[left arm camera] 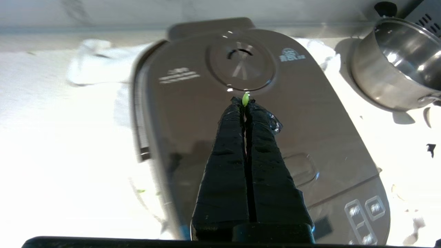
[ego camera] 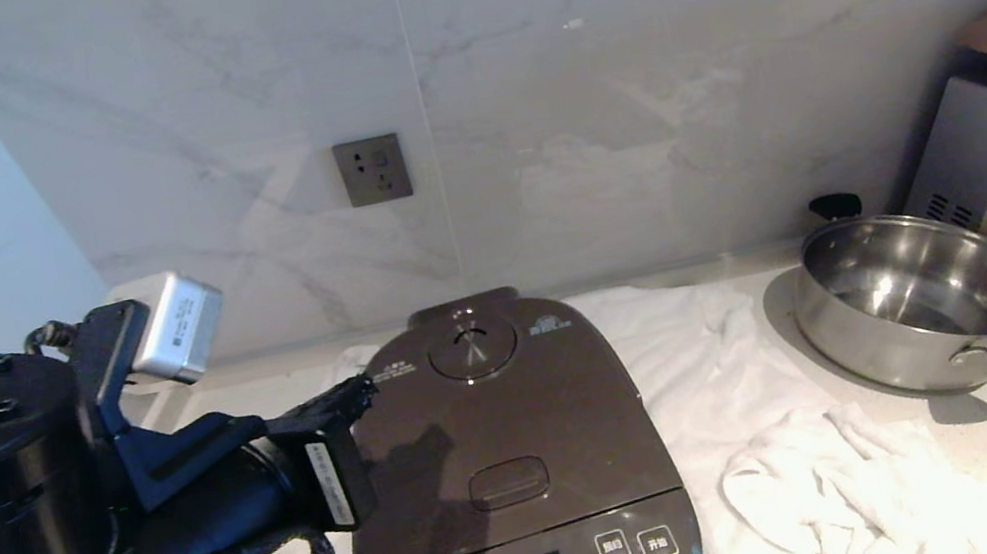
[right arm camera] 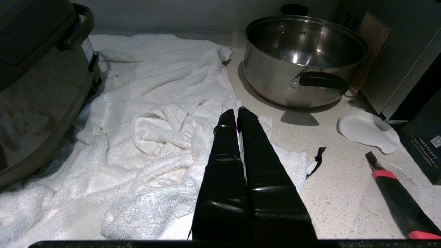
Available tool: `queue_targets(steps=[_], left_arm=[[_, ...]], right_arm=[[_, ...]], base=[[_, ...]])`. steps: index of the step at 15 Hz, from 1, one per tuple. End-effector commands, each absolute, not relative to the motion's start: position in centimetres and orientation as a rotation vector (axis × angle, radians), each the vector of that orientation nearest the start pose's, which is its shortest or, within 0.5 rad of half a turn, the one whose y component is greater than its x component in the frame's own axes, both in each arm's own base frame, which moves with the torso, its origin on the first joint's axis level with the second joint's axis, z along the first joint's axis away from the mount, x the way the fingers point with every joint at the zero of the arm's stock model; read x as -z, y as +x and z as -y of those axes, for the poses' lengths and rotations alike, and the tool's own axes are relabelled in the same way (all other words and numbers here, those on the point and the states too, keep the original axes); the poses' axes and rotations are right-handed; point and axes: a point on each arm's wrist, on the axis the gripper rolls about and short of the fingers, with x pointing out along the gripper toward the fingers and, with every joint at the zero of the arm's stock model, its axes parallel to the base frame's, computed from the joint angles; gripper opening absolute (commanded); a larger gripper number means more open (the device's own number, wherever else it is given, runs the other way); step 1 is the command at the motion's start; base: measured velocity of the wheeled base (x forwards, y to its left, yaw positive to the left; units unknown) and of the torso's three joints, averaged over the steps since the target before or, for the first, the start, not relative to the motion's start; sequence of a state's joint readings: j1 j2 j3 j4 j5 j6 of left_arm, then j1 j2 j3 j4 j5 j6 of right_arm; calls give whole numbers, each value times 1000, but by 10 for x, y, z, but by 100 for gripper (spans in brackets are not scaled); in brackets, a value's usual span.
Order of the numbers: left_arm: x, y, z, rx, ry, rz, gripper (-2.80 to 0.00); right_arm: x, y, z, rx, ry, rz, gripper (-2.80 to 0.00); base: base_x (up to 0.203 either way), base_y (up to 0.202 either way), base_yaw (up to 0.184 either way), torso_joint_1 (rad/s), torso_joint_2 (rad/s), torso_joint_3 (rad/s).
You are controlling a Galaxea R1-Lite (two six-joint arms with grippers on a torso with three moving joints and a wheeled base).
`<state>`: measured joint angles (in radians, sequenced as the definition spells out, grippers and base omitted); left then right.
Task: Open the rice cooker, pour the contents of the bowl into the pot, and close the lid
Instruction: Close the rice cooker, then press the start button
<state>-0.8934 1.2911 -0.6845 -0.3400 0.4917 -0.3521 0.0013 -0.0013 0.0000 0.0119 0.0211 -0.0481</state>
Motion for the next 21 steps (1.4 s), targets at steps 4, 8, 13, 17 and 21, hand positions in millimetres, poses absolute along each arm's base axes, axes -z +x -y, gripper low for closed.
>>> queue_targets(steps=[4,8,13,17,21], left_arm=[[-247,122,106,266,-156,-150,-280],[-248,95,73,244,-75,-58,-280],[-248,72,30,25,21,51,-280],[-251,46,5,-167,93,143,-280],[-247,25,-6,-314,195,104,-280]], right_arm=[[-74,-23,0,-23,-49,-12,-280],[-74,-23,0,-23,-49,-12,-280],[-74,-23,0,-23,-49,-12,-280],[-74,-23,0,-23,-49,-11,-280],[-74,-23,0,-23,-49,-12,-280]], base=[[0,0,0,0,0,0],[0,0,0,0,0,0],[0,0,0,0,0,0],[0,0,0,0,0,0],[0,0,0,0,0,0]])
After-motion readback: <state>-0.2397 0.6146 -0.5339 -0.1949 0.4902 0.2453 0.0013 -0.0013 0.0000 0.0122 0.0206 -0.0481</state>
